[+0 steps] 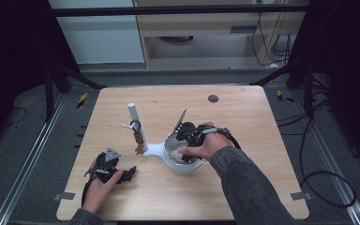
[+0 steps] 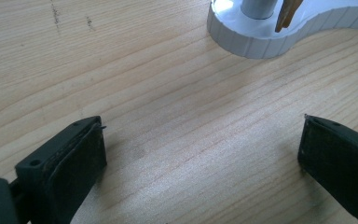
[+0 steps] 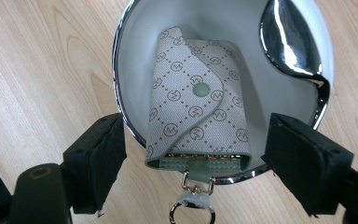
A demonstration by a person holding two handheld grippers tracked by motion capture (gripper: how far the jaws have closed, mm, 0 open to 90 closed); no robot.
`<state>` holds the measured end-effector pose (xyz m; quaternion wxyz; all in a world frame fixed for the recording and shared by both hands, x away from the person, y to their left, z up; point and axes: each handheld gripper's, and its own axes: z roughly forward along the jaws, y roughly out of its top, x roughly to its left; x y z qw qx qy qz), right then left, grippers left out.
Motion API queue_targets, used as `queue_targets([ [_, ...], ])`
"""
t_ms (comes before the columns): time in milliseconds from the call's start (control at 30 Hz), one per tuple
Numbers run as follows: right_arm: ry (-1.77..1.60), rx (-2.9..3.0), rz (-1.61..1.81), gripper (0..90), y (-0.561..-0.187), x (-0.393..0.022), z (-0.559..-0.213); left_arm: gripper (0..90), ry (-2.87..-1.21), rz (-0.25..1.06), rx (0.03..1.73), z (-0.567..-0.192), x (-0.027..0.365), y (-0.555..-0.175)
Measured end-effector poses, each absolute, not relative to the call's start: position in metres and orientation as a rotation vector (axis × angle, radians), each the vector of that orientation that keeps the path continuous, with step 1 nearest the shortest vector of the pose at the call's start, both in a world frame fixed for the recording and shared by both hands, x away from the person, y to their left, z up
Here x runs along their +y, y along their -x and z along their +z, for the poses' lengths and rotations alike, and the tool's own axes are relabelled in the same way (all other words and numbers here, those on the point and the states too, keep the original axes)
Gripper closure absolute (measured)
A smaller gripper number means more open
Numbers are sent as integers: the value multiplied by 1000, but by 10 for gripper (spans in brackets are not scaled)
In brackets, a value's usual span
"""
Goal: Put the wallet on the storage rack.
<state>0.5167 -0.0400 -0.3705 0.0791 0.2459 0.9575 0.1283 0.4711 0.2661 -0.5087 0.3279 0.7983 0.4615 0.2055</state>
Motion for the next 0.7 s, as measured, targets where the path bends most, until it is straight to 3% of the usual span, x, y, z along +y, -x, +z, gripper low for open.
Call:
queue_targets([
  [700, -761, 2814, 517, 148, -502, -59, -356, 1, -2090, 538, 1209, -509, 266, -471],
])
